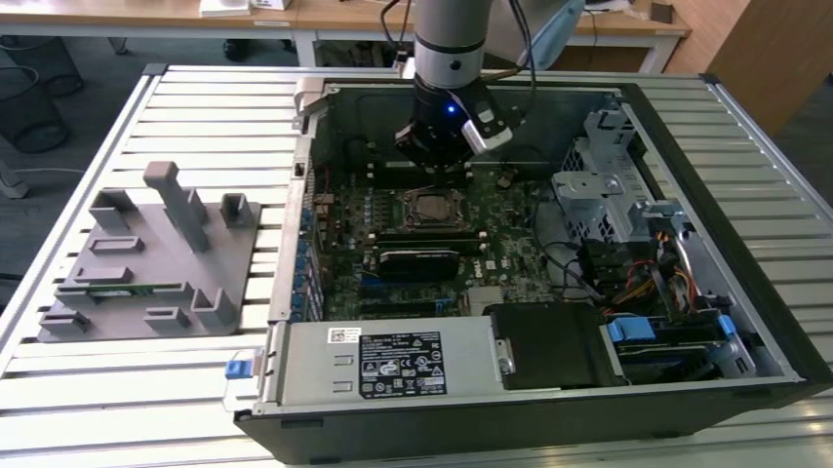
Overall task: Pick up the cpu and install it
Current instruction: 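Install the first cpu locking lever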
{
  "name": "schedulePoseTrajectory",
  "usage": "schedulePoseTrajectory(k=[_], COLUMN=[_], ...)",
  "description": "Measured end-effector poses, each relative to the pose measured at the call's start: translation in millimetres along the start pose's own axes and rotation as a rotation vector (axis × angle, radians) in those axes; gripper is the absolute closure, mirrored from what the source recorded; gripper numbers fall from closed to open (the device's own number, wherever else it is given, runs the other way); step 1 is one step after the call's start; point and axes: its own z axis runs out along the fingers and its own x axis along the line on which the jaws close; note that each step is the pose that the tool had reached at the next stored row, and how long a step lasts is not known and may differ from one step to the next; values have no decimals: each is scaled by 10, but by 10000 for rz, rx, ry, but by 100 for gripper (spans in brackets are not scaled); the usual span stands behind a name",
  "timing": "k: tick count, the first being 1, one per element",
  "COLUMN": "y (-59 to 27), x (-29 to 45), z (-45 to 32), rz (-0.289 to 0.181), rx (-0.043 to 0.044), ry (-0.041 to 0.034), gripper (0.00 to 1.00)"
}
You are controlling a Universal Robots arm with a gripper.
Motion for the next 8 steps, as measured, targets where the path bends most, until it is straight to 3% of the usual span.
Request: schedulePoseTrajectory(k=[8], y=[0], x=[-11], z=[7], rz=[-1], rx=[-4], ry=[-3], gripper=[89])
